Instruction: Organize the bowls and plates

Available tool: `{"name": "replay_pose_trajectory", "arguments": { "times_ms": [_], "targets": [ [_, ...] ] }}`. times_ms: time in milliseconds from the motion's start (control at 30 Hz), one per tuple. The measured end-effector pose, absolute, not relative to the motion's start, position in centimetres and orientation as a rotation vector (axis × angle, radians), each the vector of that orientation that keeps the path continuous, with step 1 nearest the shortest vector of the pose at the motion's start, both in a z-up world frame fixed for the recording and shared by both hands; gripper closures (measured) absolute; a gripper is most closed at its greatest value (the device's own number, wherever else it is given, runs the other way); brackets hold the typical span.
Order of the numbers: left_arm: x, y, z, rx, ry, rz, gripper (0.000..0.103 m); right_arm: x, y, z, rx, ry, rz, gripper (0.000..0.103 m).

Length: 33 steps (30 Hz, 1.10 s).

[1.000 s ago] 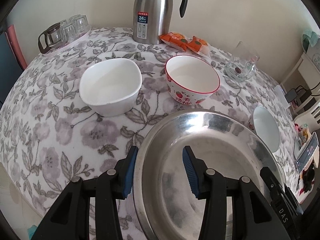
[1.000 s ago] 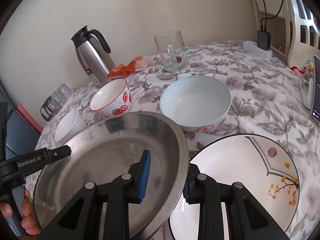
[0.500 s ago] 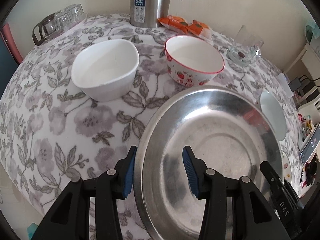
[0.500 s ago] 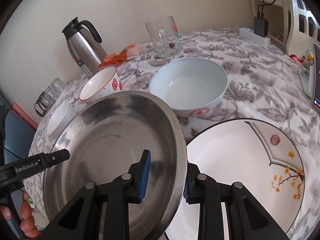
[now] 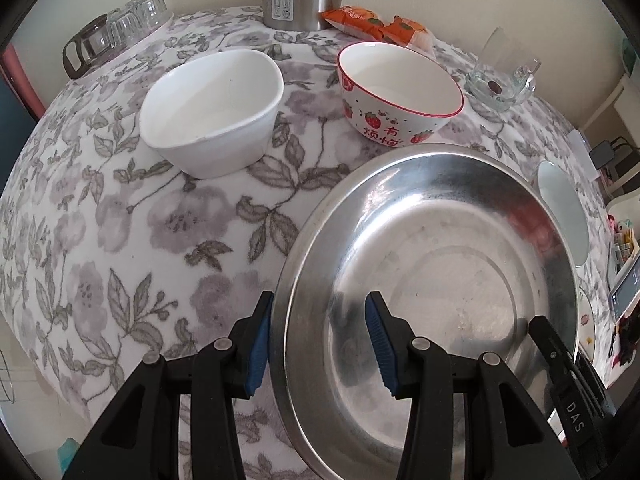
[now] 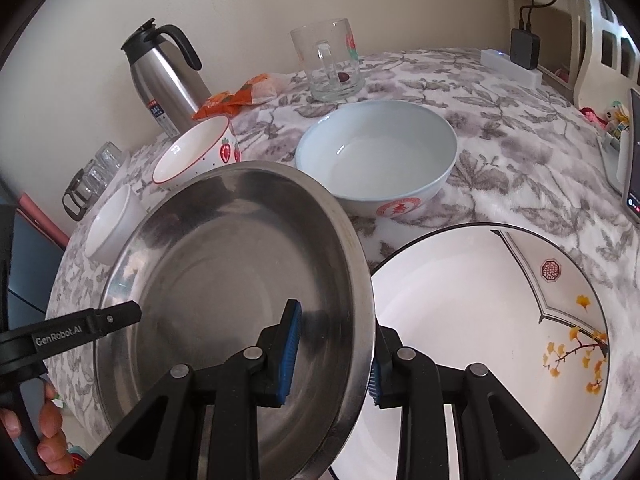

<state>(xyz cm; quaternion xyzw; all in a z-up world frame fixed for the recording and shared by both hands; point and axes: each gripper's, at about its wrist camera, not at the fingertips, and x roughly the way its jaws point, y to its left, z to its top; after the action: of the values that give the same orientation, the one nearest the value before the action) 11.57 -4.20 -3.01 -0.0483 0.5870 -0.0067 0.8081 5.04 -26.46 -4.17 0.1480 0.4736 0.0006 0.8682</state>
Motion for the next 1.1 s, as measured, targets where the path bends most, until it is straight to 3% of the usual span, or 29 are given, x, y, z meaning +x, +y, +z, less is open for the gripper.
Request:
{"name": "replay_pose_trajectory", "arguments": {
  "times_ms": [1100],
  "targets": [
    [10.8,-2.0,0.2,-0.222,1.147,0.043,0.054,4.3,-27.3,-1.9,0.327,0.939,-0.071,0.071]
  ]
}}
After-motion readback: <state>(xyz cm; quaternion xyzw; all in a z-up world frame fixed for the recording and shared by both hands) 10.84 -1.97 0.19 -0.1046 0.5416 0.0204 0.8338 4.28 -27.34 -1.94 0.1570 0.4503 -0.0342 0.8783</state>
